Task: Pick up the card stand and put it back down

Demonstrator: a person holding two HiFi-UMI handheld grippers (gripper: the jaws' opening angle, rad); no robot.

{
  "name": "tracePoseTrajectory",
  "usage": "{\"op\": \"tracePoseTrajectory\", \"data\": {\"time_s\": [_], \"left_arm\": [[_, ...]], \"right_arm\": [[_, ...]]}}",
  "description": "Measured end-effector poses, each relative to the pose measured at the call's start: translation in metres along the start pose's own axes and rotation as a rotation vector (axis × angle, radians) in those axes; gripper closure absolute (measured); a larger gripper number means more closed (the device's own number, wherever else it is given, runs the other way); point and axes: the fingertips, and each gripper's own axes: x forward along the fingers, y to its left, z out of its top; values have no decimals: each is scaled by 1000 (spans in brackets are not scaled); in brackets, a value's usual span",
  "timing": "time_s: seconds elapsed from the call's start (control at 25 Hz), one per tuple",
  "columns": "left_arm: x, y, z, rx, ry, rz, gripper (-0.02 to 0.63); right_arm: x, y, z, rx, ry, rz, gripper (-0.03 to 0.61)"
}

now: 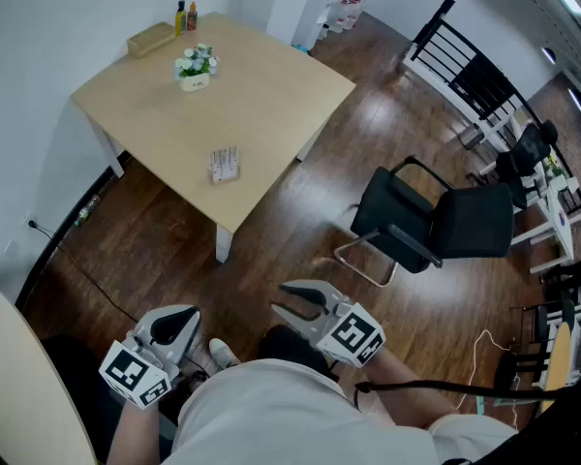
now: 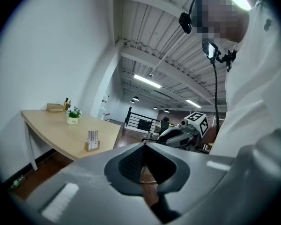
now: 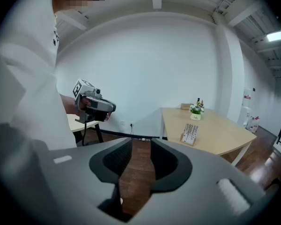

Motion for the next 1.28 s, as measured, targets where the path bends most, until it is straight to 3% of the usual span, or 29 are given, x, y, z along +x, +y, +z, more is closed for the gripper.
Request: {"op": "tracePoseTrajectory", "data": {"time_s": [0.24, 0.52, 0.84, 1.28], "left_arm": [[-3, 14, -1, -24, -22, 18, 612], [10, 44, 7, -50, -42, 108, 612], [61, 95, 52, -71, -57, 242, 612], [128, 128, 90, -111, -96, 357, 612]], "right_arm": [[5, -36, 9, -10, -8, -47, 448], [45, -136, 10, -106, 9, -28, 448], [117, -258, 21, -184, 42, 82, 448], [206, -351, 11, -234, 92, 265, 448]]}}
